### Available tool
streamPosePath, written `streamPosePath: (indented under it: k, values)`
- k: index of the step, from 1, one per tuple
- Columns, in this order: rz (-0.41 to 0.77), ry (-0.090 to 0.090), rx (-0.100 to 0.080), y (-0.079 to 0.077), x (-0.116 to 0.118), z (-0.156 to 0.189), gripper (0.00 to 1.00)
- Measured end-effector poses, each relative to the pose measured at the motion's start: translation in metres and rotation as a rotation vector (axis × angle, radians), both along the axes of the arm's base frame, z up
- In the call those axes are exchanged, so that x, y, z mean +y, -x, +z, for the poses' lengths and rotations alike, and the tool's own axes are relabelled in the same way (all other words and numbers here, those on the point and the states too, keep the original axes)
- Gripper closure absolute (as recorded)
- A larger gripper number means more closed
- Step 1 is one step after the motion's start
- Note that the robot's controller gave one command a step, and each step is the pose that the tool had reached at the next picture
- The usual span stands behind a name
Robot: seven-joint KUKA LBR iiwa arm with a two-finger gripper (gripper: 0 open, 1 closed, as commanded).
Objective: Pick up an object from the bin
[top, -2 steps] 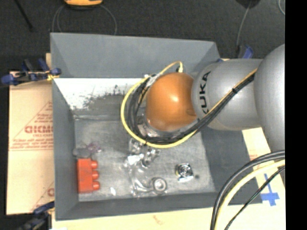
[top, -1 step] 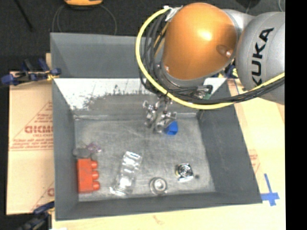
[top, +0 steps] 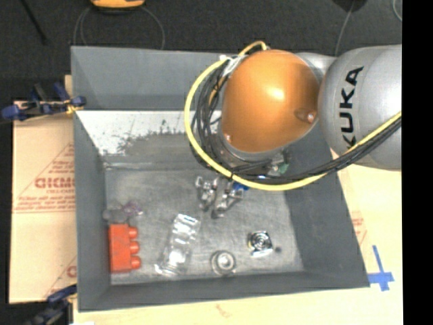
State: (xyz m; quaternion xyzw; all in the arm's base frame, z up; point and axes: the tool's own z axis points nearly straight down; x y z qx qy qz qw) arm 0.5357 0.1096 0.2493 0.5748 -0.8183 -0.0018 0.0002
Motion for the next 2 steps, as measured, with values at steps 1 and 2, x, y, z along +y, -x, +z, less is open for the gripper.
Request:
streamPosePath:
  k: [1,2]
  values:
    - [0.133,0.000,0.003,0.017,0.009,-0.114,1.00]
    - [-0.158,-0.003,-0.007,-0.033,0.028,-0.105,1.00]
